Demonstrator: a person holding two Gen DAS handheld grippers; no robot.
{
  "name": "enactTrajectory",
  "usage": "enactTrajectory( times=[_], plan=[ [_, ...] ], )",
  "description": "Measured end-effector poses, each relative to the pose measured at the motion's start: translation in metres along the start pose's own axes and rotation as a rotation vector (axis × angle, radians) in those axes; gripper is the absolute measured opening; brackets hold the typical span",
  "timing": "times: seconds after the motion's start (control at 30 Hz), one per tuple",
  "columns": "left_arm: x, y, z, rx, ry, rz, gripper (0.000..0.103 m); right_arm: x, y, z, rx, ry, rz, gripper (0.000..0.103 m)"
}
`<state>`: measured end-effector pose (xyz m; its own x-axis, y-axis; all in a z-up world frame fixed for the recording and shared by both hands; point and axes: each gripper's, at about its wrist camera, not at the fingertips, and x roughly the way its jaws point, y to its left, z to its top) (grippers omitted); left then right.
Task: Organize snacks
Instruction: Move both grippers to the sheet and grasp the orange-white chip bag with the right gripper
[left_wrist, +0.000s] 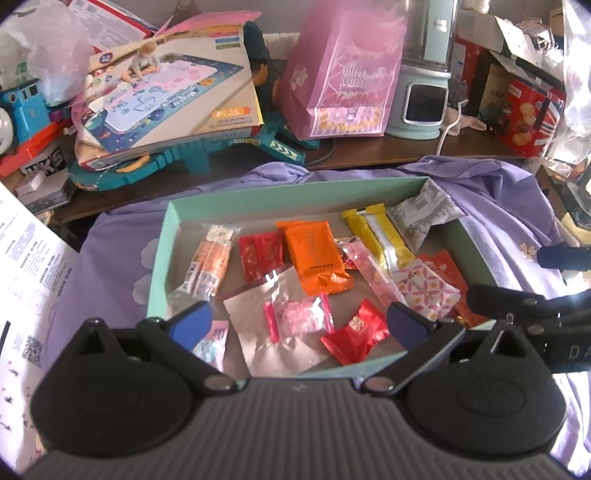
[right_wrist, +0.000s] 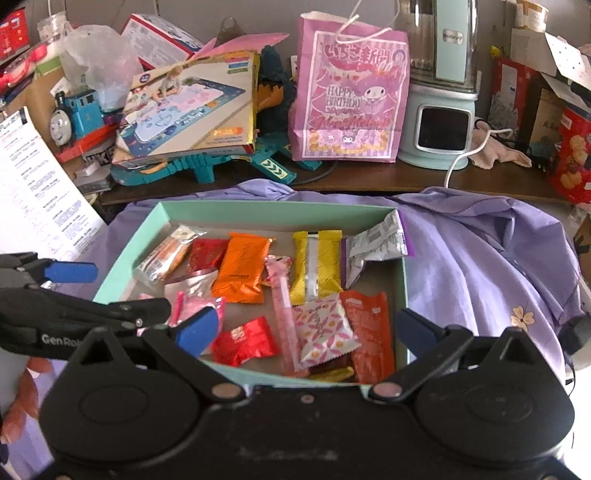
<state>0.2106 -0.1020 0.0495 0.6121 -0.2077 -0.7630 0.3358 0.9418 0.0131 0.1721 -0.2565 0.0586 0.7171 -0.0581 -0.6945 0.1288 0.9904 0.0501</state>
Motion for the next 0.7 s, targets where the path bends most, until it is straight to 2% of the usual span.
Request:
enactTrajectory(
  times=[0.17,0.33,0.5,0.7],
  plan=[
    [-0.028,0.004,-0.023,-0.01,-0.004,-0.006,0.103,-0.026,0.007,-0.017,0.004,-0.004,0.001,0.103],
    [-0.052,0.01,-0.06,-0.011,0.012,-0.012,0.103,-0.048,0.014,-0.046,0.012,0.013,0.004,0.103],
    [-0.066,0.023,-0.105,-0.01,0.042,-0.002,0.103,-0.058,0.017,-0.087,0.032,0.064,0.009,0.103],
    [-0.07,0.045,-0.152,-0.069,0.09,0.015,0.103,-0.057,0.015,-0.137,0.075,0.144,-0.006,0.103]
  ],
)
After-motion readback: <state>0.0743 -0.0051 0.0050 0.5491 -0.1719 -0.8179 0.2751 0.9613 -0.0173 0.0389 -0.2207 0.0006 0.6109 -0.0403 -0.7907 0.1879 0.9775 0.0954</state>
